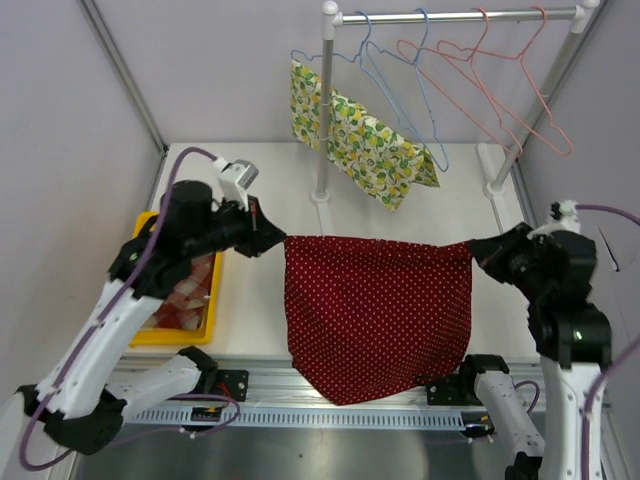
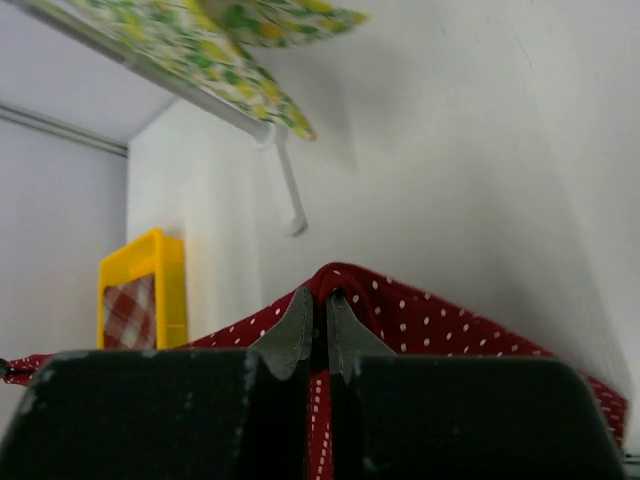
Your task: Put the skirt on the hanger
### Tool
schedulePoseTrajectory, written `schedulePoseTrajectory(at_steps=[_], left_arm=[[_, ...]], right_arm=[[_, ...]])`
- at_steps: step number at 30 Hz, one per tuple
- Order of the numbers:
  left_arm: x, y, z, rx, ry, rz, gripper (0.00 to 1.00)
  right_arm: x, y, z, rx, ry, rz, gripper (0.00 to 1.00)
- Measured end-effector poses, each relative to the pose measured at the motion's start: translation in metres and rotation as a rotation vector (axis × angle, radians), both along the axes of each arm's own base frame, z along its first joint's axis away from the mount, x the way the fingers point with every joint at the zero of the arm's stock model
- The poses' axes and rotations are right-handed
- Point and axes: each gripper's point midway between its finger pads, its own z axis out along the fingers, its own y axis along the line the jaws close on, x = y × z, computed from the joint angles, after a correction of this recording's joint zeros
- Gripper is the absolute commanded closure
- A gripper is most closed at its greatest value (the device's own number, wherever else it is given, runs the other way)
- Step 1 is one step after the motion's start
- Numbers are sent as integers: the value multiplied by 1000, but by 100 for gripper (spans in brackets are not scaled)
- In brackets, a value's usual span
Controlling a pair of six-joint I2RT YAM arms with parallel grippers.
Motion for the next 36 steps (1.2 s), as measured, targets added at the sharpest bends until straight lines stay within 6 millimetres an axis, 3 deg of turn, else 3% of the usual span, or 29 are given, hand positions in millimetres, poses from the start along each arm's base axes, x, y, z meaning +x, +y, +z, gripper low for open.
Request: schedulePoseTrajectory(at_steps=[4, 9, 13, 18, 28, 32, 36], left_arm=[[54, 2, -55, 53, 135, 76, 100], [120, 4, -109, 75, 257, 135, 100], [165, -1, -145, 97, 328, 151, 100], [203, -6, -161, 101, 341, 165, 100], [210, 3, -153, 75, 309, 172, 100], [170, 6, -165, 48, 311, 152, 100], [106, 3, -205, 42, 383, 123, 100]], right_arm=[[55, 2, -74, 23, 180, 0, 100], [116, 9, -156, 55, 350, 14, 100], [156, 10, -184, 63, 375, 12, 100], [189, 12, -199, 87, 365, 15, 100], [193, 16, -175, 124, 273, 32, 100], [167, 19, -173, 148, 250, 35, 100], [116, 21, -200, 189, 287, 13, 100]])
